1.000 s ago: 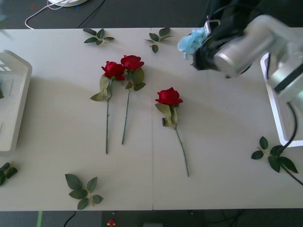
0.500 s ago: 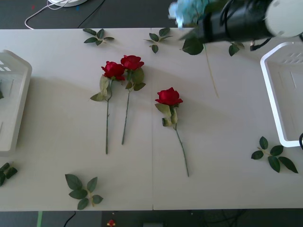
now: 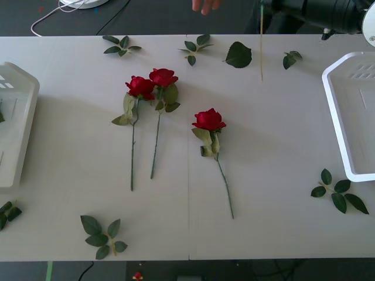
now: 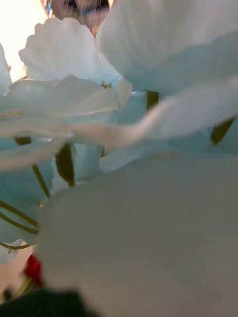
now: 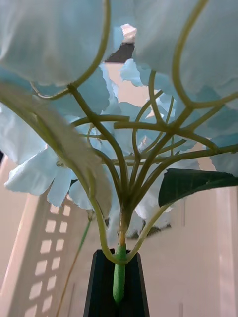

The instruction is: Place the red flowers into the right box and the blue flowers into the left box. If a person shows an open palm, hand one flower to the person first, then continue sorting.

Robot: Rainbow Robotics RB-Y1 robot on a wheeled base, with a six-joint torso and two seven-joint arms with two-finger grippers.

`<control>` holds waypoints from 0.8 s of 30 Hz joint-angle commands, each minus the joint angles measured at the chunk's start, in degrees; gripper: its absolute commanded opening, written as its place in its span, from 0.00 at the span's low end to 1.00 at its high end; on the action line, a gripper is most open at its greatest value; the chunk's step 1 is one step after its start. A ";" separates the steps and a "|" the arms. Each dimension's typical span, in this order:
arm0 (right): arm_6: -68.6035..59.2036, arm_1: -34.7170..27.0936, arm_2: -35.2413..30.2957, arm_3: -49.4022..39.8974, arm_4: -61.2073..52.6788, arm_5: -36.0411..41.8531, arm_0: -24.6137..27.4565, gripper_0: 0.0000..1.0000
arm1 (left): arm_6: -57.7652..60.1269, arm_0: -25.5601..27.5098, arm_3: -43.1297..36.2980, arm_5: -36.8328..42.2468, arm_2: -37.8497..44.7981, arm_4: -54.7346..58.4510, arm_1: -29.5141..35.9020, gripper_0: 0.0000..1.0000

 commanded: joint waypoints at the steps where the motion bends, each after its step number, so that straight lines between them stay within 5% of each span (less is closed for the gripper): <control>1: 6.12 0.45 -1.28 4.11 1.24 -7.93 -0.26 0.00 | 2.51 0.36 -0.20 -3.86 -3.78 -0.85 2.74 0.00; 10: 14.47 4.85 -2.07 12.63 3.09 -22.25 -0.70 0.00 | 2.51 -0.61 -0.29 -3.86 -4.39 1.53 2.82 0.00; 24: 24.40 8.71 -3.82 17.64 5.02 -26.47 -2.19 0.00 | 2.33 -1.57 0.07 -3.51 -4.39 2.23 2.74 0.00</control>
